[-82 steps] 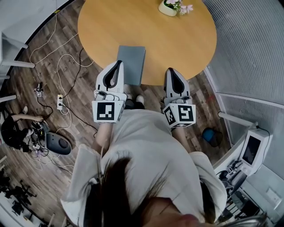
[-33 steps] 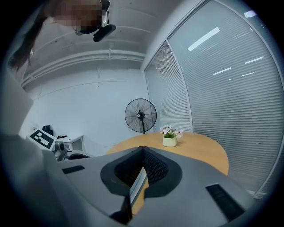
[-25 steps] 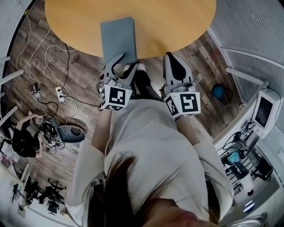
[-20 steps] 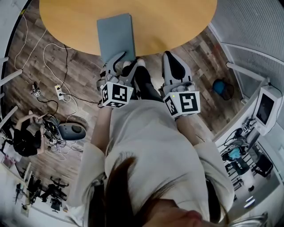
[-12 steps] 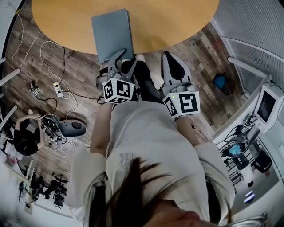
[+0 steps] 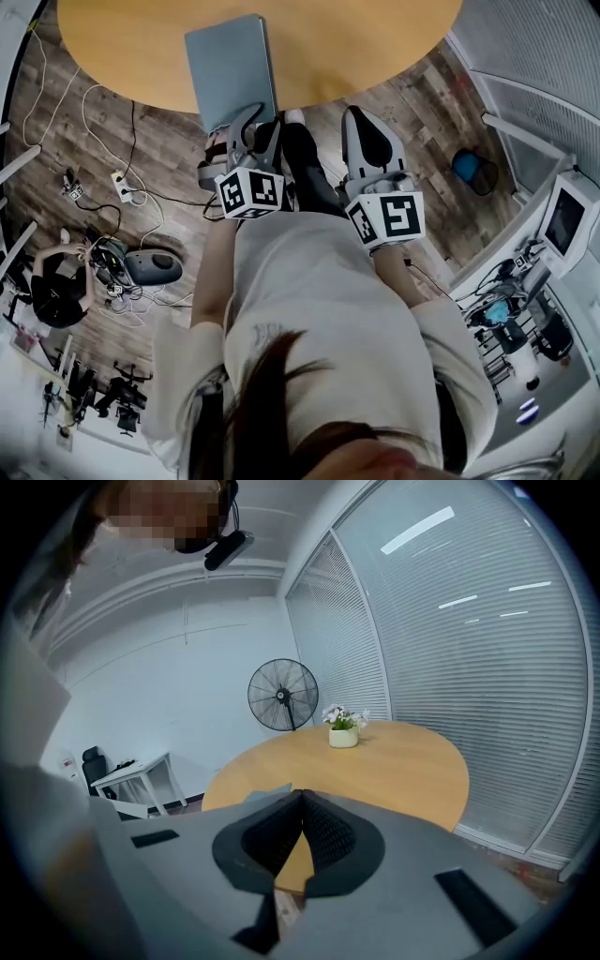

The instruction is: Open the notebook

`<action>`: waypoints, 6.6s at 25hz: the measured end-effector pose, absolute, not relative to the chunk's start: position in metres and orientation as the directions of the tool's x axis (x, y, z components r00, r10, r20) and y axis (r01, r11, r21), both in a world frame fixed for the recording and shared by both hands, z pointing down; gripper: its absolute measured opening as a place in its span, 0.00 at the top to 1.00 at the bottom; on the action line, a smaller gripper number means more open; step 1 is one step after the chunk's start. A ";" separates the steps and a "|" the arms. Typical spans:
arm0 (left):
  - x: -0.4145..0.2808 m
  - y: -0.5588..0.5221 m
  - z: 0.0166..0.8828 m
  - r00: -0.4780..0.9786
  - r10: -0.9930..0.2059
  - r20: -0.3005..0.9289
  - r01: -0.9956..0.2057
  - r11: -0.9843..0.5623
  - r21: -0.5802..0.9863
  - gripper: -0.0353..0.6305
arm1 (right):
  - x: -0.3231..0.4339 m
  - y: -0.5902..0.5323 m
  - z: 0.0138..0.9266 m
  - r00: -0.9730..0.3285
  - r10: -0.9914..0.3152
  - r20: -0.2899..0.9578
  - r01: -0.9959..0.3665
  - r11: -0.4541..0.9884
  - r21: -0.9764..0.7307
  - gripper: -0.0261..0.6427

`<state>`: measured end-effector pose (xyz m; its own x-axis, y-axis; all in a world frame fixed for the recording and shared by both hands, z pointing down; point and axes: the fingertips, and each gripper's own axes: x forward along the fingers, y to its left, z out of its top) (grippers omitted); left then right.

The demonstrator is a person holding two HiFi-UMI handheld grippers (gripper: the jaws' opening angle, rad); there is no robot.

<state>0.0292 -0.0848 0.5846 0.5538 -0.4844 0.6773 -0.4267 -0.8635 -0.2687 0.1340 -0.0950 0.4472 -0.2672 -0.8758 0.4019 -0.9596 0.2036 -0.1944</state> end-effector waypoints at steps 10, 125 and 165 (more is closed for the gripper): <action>0.022 -0.081 0.574 0.558 -0.514 0.652 -0.476 -0.841 -0.255 0.80 | 0.126 -0.094 0.442 -0.283 -0.876 0.392 -0.956 0.223 -0.191 0.96; -0.248 -0.113 0.648 0.112 -0.693 0.713 -0.994 -0.084 0.074 0.88 | 0.001 -0.132 0.377 -0.447 -0.849 0.282 -0.891 0.452 -0.052 0.96; -0.251 -0.121 0.589 0.062 -0.794 0.605 -0.998 -0.038 0.052 0.80 | 0.017 -0.130 0.368 -0.462 -0.855 0.237 -0.886 0.456 -0.083 0.96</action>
